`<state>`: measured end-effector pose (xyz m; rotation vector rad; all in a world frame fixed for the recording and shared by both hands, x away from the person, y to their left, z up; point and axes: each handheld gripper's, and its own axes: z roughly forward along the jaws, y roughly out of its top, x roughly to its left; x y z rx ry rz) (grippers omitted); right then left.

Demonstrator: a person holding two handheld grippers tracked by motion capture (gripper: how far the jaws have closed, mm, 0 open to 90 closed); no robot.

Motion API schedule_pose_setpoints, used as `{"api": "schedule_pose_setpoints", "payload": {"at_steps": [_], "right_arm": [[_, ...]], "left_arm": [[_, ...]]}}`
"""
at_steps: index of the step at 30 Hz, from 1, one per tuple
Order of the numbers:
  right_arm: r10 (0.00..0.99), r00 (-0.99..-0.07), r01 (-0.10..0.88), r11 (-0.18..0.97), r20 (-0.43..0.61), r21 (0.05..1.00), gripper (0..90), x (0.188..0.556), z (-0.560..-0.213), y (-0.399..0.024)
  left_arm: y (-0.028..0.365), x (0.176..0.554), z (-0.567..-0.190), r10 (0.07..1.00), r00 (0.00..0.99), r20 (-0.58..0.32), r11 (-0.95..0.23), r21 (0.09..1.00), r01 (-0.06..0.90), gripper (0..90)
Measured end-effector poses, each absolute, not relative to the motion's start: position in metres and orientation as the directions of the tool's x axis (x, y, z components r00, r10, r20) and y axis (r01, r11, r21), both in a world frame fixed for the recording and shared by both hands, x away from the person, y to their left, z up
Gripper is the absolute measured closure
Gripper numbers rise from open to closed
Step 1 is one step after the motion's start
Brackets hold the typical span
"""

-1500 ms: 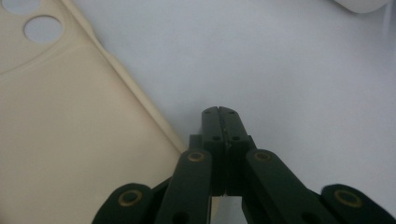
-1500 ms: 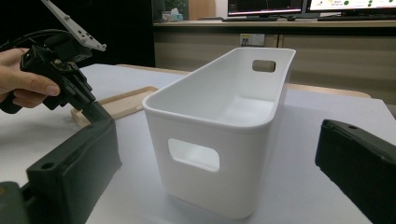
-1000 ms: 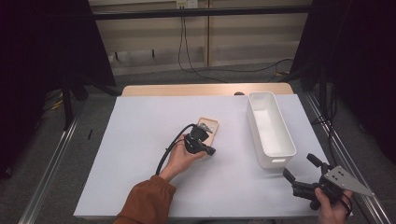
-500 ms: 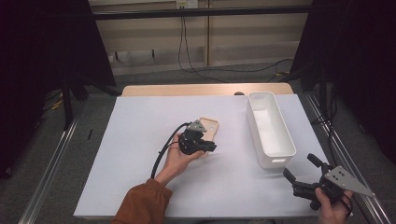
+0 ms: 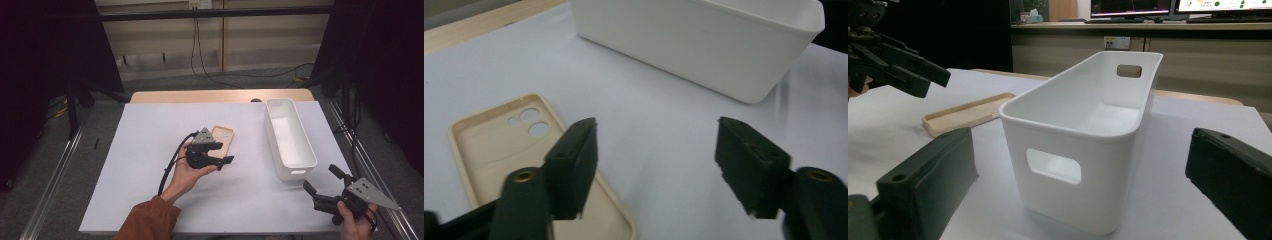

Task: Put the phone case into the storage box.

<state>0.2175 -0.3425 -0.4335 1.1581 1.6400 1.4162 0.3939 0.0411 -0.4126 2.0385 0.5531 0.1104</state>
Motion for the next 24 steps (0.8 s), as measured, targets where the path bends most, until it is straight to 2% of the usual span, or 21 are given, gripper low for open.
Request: {"api": "schedule_pose_setpoints", "payload": {"at_steps": [4,7,10,13,17,24], "right_arm": [[0.923,-0.381,0.195,0.015,0.061,0.981,0.0,0.217,-0.433,-0.343],[0.922,-0.381,0.194,0.016,0.060,0.981,0.0,0.217,-0.433,-0.343],[0.922,-0.381,0.193,0.015,0.061,0.981,0.0,0.217,-0.433,-0.343],[0.922,-0.382,0.193,0.015,0.061,0.981,0.0,0.217,-0.433,-0.343],[0.922,-0.382,0.194,0.016,0.061,0.981,0.0,0.217,-0.433,-0.343],[0.922,-0.382,0.193,0.015,0.061,0.981,0.0,0.217,-0.433,-0.343]], "left_arm": [[0.044,0.397,-0.412,0.453,0.878,-0.157,-0.401,0.844,0.358,15.2],[0.049,0.400,-0.412,0.463,0.870,-0.170,-0.393,0.841,0.373,9.0],[0.055,0.402,-0.411,0.466,0.864,-0.192,-0.386,0.834,0.394,7.1],[0.061,0.402,-0.409,0.482,0.860,-0.165,-0.400,0.832,0.384,5.6],[0.067,0.404,-0.407,0.498,0.848,-0.181,-0.379,0.834,0.401,5.3],[0.078,0.411,-0.408,0.563,0.803,-0.195,-0.344,0.828,0.443,5.3]]}}
